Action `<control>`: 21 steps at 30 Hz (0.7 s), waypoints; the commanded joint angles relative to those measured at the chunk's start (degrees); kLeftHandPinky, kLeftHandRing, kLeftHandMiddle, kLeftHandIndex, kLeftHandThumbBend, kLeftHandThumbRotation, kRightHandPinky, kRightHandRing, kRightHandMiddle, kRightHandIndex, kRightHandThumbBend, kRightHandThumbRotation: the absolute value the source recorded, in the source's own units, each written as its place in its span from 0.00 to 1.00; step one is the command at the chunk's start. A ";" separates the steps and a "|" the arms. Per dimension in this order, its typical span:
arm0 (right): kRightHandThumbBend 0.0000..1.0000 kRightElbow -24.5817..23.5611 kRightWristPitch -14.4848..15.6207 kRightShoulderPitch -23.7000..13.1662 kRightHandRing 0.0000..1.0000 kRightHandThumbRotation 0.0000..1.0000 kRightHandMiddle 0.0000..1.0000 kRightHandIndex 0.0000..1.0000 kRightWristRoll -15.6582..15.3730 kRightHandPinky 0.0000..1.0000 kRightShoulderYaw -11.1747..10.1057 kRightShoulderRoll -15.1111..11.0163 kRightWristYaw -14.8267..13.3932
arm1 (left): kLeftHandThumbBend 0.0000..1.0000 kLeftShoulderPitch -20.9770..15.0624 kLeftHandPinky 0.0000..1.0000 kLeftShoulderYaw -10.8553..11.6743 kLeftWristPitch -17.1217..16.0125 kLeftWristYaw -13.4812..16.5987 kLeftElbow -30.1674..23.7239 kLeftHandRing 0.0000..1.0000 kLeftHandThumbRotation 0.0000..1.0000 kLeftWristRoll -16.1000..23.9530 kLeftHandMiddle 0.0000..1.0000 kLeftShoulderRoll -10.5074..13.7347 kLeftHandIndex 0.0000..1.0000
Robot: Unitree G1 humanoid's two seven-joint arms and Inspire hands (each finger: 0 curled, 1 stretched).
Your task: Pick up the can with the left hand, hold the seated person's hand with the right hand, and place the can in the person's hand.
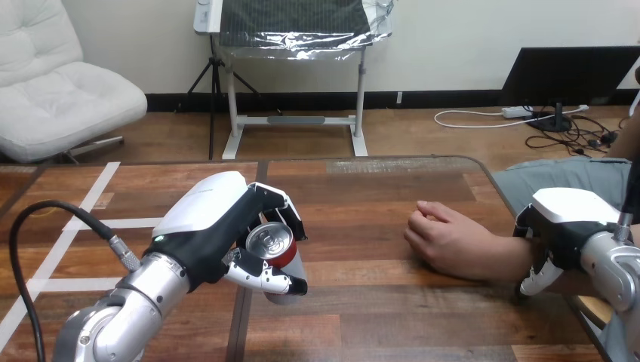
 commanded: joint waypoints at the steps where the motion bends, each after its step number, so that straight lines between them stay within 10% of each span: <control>1: 0.74 0.86 -0.60 -2.47 0.38 0.00 0.46 0.54 1.65 0.30 0.31 1.56 -0.74 | 0.62 -3.05 0.35 2.08 -0.83 0.82 -2.30 0.40 0.00 -1.08 0.46 0.77 0.50; 21: 0.76 -0.14 0.94 -1.83 0.36 0.00 0.44 0.52 3.02 0.31 -0.36 1.22 -0.86 | 0.62 -3.36 0.34 1.84 -0.07 0.59 -1.99 0.39 0.00 -0.75 0.46 0.85 0.50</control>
